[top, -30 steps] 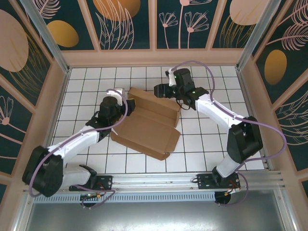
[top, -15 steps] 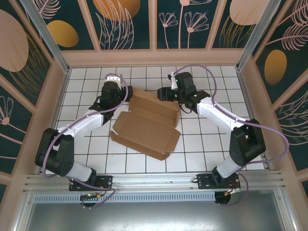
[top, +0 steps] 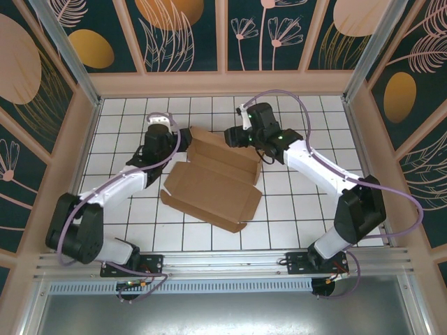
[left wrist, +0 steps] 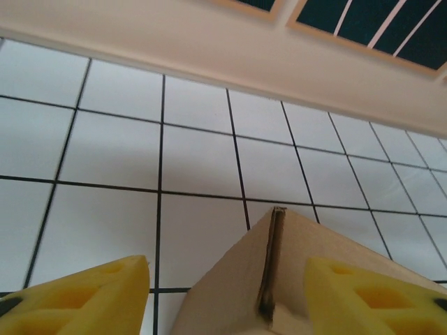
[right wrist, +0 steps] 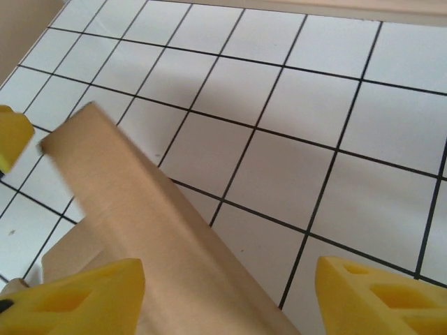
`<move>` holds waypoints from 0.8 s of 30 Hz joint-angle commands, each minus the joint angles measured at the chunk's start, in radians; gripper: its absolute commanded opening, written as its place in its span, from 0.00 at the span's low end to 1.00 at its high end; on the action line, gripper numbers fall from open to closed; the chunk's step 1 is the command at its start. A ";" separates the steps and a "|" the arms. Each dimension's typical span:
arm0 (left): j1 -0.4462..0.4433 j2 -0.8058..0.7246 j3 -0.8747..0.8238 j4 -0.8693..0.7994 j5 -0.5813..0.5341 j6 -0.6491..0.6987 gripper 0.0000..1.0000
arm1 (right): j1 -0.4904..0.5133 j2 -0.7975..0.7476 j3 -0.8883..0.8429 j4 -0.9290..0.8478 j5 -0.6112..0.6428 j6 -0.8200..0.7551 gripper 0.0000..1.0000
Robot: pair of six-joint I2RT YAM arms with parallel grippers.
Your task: Fold the paper box
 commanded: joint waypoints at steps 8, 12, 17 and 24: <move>-0.001 -0.328 0.020 -0.195 -0.019 0.007 0.60 | 0.069 0.021 0.033 -0.091 0.019 -0.058 0.29; -0.001 -0.407 0.021 -0.278 -0.002 0.026 0.59 | 0.049 0.054 0.033 -0.099 0.055 -0.053 0.28; 0.000 -0.439 0.031 -0.285 -0.001 0.038 0.59 | -0.027 0.101 0.026 -0.056 -0.007 -0.030 0.24; -0.001 -0.415 0.106 -0.307 0.033 0.027 0.60 | -0.078 0.177 0.057 -0.043 -0.023 -0.019 0.23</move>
